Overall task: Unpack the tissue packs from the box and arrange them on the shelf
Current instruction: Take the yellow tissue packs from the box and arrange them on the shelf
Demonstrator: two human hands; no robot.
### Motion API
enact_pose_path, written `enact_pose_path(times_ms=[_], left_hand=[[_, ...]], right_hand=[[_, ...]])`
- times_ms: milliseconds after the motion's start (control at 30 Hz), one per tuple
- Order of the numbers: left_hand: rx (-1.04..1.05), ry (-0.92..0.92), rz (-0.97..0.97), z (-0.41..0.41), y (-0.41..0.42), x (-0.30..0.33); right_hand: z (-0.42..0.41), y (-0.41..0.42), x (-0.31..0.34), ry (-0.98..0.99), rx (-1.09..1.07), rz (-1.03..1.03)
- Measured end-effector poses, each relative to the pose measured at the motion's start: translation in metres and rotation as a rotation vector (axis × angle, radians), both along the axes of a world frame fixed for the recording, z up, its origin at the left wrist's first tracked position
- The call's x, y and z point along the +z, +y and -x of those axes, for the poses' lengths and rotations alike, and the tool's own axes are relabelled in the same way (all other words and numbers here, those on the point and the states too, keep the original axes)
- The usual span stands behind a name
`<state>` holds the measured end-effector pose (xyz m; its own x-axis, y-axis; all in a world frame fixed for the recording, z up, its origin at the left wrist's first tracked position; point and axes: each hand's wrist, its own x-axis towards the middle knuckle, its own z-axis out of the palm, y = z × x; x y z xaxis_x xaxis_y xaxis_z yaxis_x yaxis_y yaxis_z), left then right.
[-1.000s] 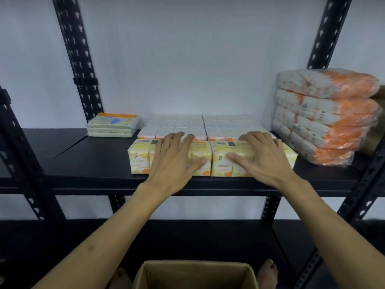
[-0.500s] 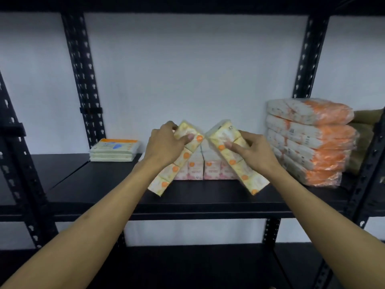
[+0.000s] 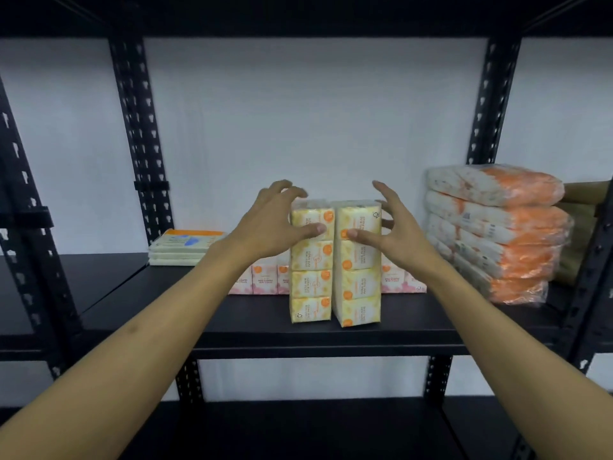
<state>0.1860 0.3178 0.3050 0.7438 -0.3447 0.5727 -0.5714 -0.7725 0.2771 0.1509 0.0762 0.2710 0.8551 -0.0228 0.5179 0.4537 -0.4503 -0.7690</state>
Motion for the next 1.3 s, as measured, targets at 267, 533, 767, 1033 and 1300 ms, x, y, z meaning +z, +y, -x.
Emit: enact_pose_path(times_ms=[267,533,767,1033,1300], left_hand=[[0.051,-0.112,-0.185,0.001,-0.016,-0.017],[0.244,-0.131,0.109,0.015,0.038,-0.037],[0.288,0.049,0.357,0.030,0.065,-0.072],[0.262,0.319,0.467,0.029,0.074,-0.119],[0.274,-0.005,-0.052,0.011,0.065,-0.115]], right_hand=[[-0.005,0.012,0.000,-0.070,-0.082,0.036],[0.007,-0.024,-0.027,-0.170,-0.272,-0.236],[0.029,-0.045,-0.075,-0.097,-0.438,-0.564],[0.046,-0.067,-0.129,0.168,-0.585,-0.066],[0.032,-0.051,-0.117,-0.023,-0.630,0.387]])
